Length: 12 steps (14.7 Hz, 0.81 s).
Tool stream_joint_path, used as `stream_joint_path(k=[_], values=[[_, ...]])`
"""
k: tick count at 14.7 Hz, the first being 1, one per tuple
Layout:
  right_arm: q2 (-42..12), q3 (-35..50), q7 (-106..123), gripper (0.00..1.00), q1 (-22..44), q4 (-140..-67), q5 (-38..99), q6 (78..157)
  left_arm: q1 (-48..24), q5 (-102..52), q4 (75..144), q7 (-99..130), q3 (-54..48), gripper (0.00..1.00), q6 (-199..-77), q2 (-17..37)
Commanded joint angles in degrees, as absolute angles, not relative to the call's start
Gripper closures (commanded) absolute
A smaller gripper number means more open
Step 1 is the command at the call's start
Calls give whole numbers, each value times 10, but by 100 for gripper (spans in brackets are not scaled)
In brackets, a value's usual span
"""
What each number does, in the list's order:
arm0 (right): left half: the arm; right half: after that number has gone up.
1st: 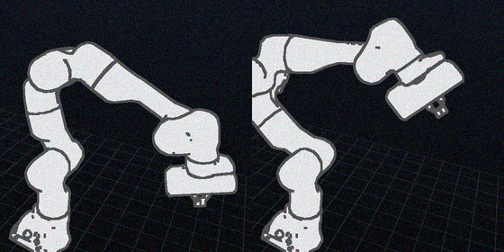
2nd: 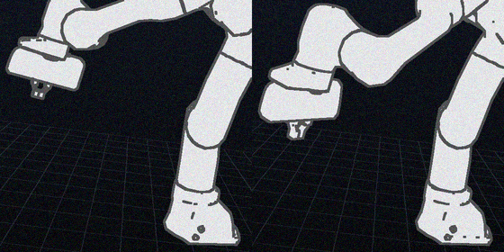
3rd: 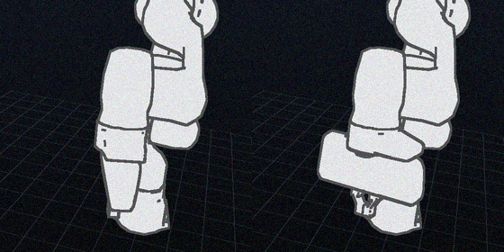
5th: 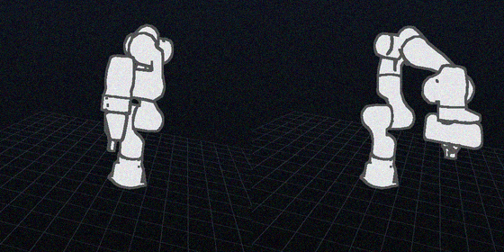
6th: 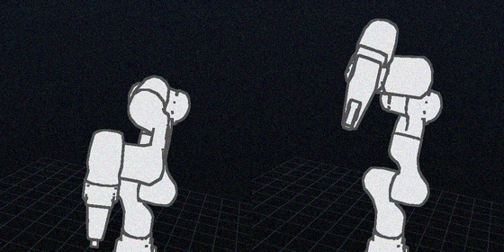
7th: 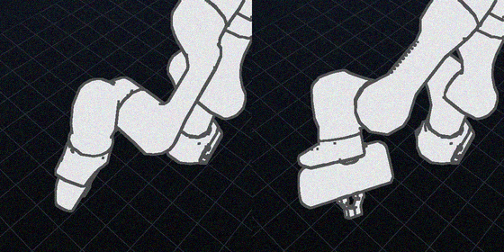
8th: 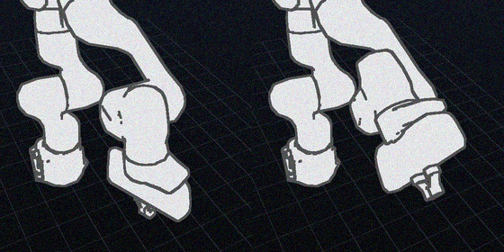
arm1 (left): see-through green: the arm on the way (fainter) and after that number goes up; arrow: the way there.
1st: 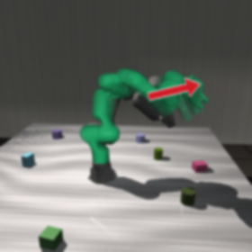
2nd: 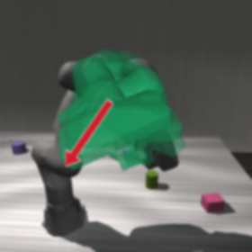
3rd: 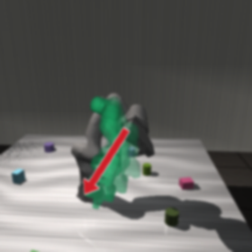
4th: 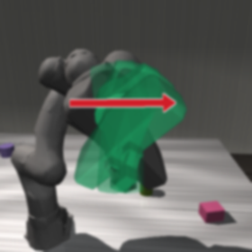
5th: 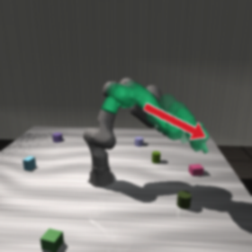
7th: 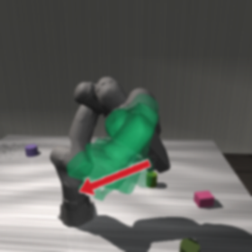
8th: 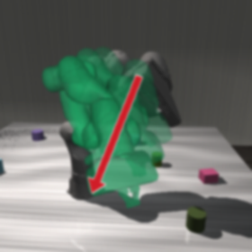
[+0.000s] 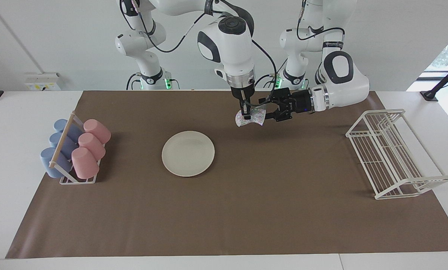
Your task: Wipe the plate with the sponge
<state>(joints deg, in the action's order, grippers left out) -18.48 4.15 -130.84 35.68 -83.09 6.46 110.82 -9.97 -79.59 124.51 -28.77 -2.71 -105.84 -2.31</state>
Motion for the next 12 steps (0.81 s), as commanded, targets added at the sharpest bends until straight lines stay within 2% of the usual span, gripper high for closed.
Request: stream_joint_path(k=[1,3,8,10,11,12], values=[[-178,44,-1304,100,352,-843,69,1118,-105,-802,1232,-284,-20,24,-1064,-17],[-178,44,-1303,100,352,-845,69,1116,-105,-796,1231,-284,-18,38,-1062,-13],[-178,44,-1303,100,352,-843,69,1115,-105,-769,1222,-286,-18,64,-1058,-10],[-178,44,-1303,100,352,-843,69,1114,-100,-767,1221,-286,-18,90,-1056,-10],[-178,44,-1303,100,352,-842,69,1111,-100,-766,1221,-286,-18,100,-1056,-10],[-178,44,-1304,100,352,-841,69,1109,-99,-766,1221,-286,-18,100,-1056,-10]])
